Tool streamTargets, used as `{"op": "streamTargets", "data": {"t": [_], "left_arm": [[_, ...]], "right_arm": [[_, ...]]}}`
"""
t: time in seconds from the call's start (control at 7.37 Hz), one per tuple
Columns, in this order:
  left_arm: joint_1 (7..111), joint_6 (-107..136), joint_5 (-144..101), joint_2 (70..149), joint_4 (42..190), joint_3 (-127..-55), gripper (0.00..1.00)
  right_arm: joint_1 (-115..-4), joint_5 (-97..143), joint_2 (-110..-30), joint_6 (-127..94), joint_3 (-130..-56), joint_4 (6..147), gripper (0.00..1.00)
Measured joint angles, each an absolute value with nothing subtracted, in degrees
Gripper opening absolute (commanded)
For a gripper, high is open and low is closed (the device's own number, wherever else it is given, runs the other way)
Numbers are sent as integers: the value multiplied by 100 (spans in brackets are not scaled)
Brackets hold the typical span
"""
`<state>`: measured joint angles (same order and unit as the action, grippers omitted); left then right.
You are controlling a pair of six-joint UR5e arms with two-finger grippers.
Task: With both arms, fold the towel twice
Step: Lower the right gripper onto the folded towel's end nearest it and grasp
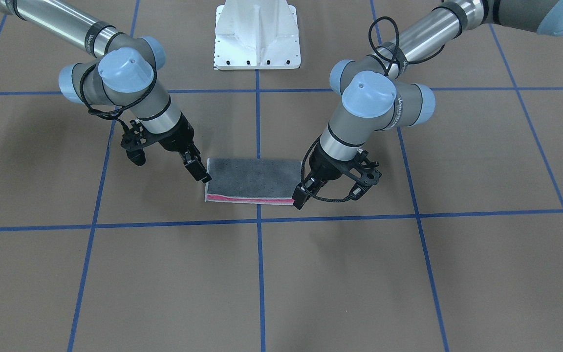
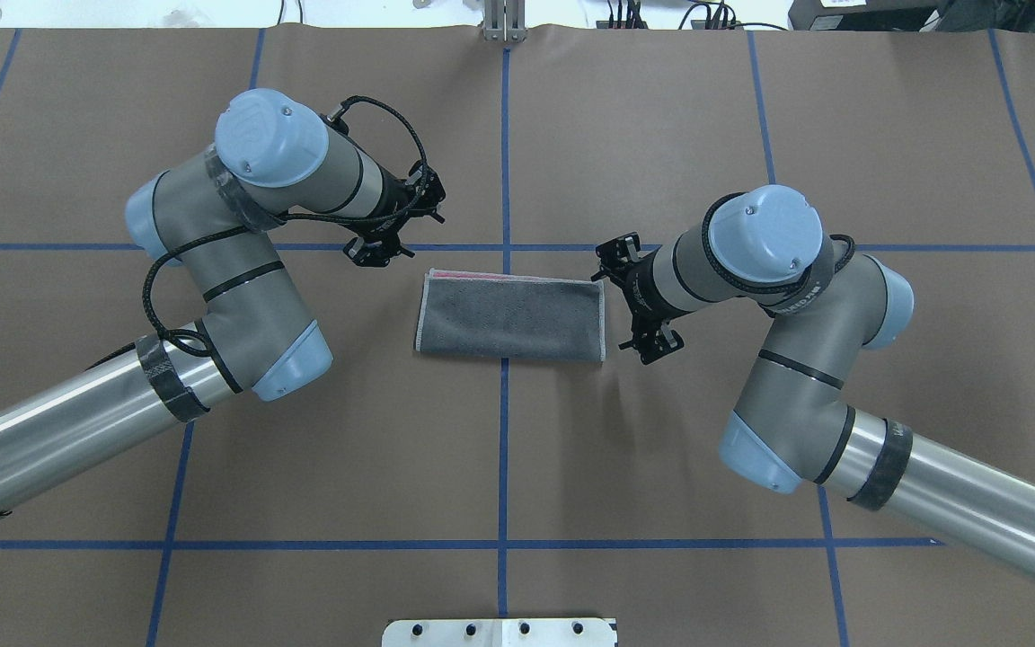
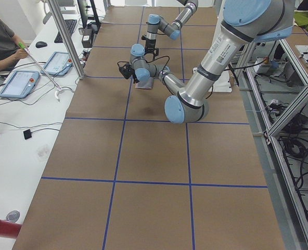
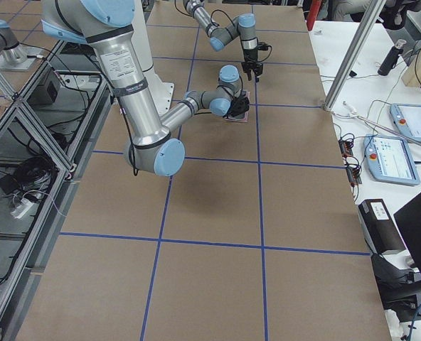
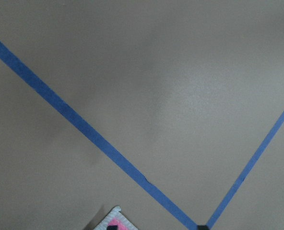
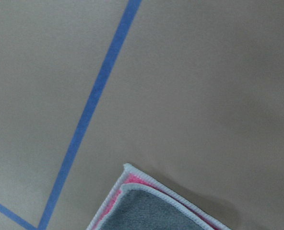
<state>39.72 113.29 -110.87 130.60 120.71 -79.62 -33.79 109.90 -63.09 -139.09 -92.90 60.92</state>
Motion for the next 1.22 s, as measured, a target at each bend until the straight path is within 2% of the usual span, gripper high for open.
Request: {"op": "streamTargets", "data": {"t": [0.27,0.54,0.68,0.95,1.22], "left_arm": [[3980,11329,-11092,13060,12052,-7963,66],[3981,11329,-11092,13060,12040,-7963,67],[3981,11329,-11092,13060,12034,-7963,67],[3981,11329,-11092,13060,12025,-7963,68],[3977,11327,-11092,13061,12024,-7962,68]], "right_arm": [[-3115,10797,-6411,-14162,-9375,6083,96],[-2924,10666,-6476,-14231,-9435,6088,90],[-2834,10579,-6517,-14241,-9441,6092,81],[-2717,10457,-6560,-14250,-9420,6098,78],[-2688,10429,-6558,-14248,-9395,6097,63]]}}
